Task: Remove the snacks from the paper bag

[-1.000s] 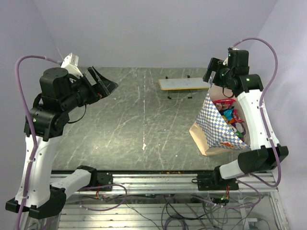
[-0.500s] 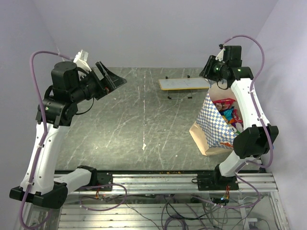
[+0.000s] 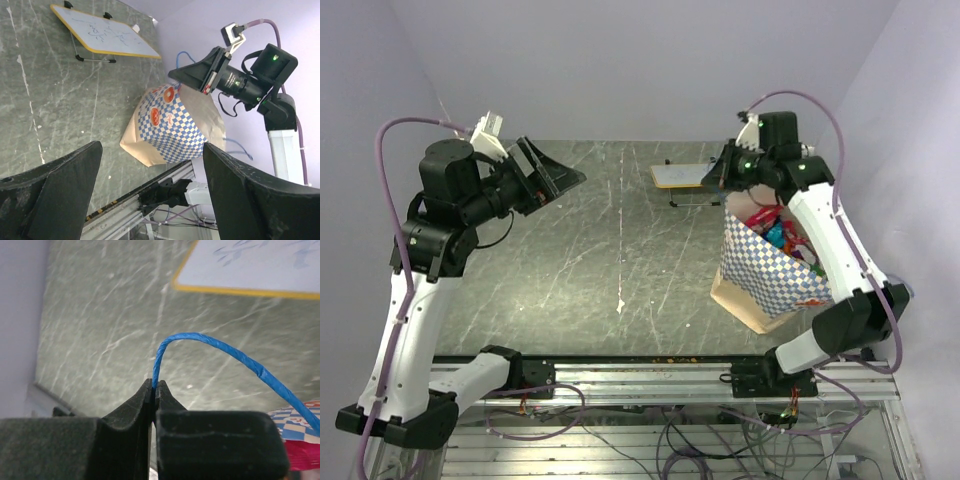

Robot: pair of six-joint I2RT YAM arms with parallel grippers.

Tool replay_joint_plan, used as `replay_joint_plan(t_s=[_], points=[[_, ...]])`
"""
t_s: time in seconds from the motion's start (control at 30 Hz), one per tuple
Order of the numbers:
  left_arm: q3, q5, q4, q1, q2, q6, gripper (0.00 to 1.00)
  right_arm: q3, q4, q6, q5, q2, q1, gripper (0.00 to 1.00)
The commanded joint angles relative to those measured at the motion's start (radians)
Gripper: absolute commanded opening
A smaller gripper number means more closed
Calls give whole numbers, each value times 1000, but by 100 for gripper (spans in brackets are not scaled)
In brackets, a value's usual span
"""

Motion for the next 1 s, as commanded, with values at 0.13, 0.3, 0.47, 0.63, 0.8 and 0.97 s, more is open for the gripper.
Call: replay_joint_plan(t_s=[0.13, 0.3, 0.47, 0.63, 0.8, 0.97], points=[[-40, 83, -3, 7, -89, -50, 92, -148, 162, 246, -70, -173, 310, 0], [-80, 106, -3, 7, -150, -89, 92, -157, 208, 278, 6, -175, 520, 2], [-146, 178, 59, 7, -183, -161, 94, -87, 82, 260, 117, -192, 548, 35], [-164, 193, 99, 7, -197, -189, 94, -60, -83, 217, 313, -302, 547, 73], [-229, 234, 196, 7, -187, -259, 94, -40, -204, 215, 487, -422, 547, 99], [-258, 211, 214, -39, -120, -227, 91, -1, -268, 258, 702, -542, 548, 100]])
